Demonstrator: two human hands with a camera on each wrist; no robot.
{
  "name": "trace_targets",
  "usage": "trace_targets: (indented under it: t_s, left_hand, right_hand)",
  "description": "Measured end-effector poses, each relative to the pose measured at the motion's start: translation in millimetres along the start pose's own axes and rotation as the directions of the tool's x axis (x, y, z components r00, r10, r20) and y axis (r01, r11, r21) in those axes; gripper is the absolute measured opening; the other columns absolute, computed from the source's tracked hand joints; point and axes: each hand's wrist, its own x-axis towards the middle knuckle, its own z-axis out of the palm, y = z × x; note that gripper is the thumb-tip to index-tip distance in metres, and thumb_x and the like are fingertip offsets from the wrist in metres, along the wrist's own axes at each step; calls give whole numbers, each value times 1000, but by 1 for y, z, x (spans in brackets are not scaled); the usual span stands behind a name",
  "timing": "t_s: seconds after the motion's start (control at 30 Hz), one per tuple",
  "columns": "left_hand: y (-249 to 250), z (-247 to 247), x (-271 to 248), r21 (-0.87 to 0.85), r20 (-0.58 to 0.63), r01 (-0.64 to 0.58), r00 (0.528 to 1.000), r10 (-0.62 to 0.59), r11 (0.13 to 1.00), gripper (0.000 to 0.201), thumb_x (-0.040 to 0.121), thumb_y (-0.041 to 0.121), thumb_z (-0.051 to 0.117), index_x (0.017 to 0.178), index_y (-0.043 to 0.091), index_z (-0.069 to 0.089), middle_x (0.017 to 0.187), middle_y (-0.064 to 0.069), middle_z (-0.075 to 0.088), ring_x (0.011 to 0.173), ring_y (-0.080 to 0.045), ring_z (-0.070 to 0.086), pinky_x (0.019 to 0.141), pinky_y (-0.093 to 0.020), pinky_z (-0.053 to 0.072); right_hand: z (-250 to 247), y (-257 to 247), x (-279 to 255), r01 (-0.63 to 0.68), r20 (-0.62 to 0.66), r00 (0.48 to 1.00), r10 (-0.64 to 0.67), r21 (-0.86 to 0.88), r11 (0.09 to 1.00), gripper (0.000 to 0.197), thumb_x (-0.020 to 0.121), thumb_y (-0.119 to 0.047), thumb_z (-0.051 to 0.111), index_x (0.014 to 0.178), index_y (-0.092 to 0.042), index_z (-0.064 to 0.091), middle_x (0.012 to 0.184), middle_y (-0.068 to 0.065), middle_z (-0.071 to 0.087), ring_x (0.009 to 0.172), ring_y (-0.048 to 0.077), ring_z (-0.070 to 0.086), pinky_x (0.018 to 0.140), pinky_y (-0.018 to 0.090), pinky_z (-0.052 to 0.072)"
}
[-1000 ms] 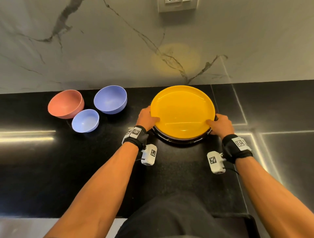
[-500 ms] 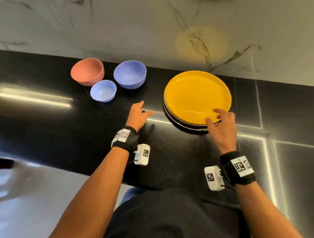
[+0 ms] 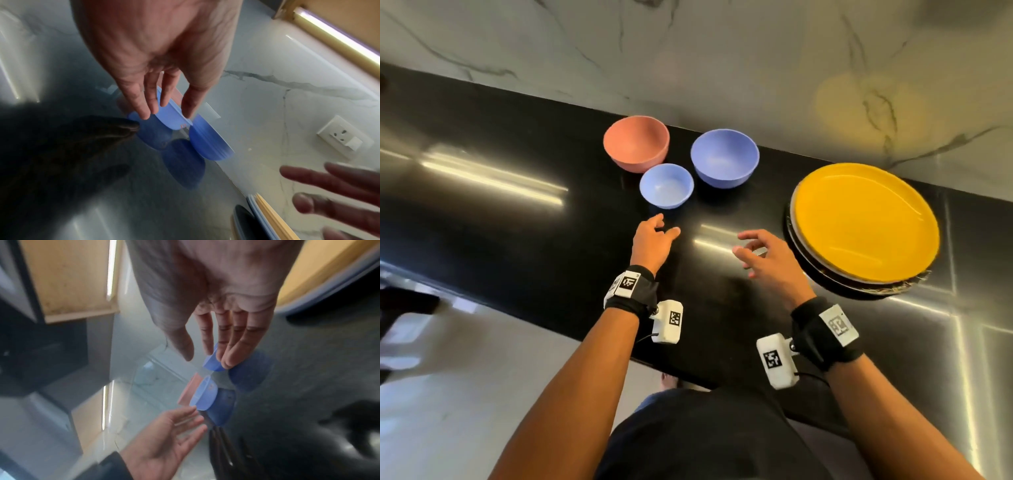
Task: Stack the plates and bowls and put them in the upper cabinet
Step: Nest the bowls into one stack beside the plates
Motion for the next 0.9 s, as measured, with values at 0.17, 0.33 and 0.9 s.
trace_targets:
  t_s: [0.17, 0.33, 0.9]
  left_hand:
    - [0, -42, 42, -22, -96, 70, 993, -72, 997, 65, 86, 46, 59, 144, 26, 39, 134, -4, 57, 119, -24, 59, 104, -47, 45]
    - [10, -64, 61, 11, 28, -125, 992, 124, 992, 74, 85, 33, 67, 149, 37, 28, 144, -7, 48, 130, -24, 49, 109, -42, 38]
    - [26, -60, 81, 308, 200, -316, 944, 263, 897, 23, 83, 27, 74, 103, 16, 70, 117, -6, 61, 105, -25, 62, 93, -39, 51]
  right_hand:
    - [43, -31, 51, -45, -20, 999, 45, -17, 999, 47, 87, -33, 68, 130, -28, 50, 93, 0, 61, 79, 19, 68, 73, 35, 57]
    - [53, -41, 89, -75, -32, 997, 72, -132, 988, 74, 86, -33, 69, 146, -35, 26, 91, 7, 65, 83, 24, 68, 81, 45, 57]
    - [40, -48, 136, -168, -218, 973, 82, -413, 895, 22, 91, -39, 60, 105, -22, 62, 108, 5, 69, 92, 23, 65, 84, 40, 55]
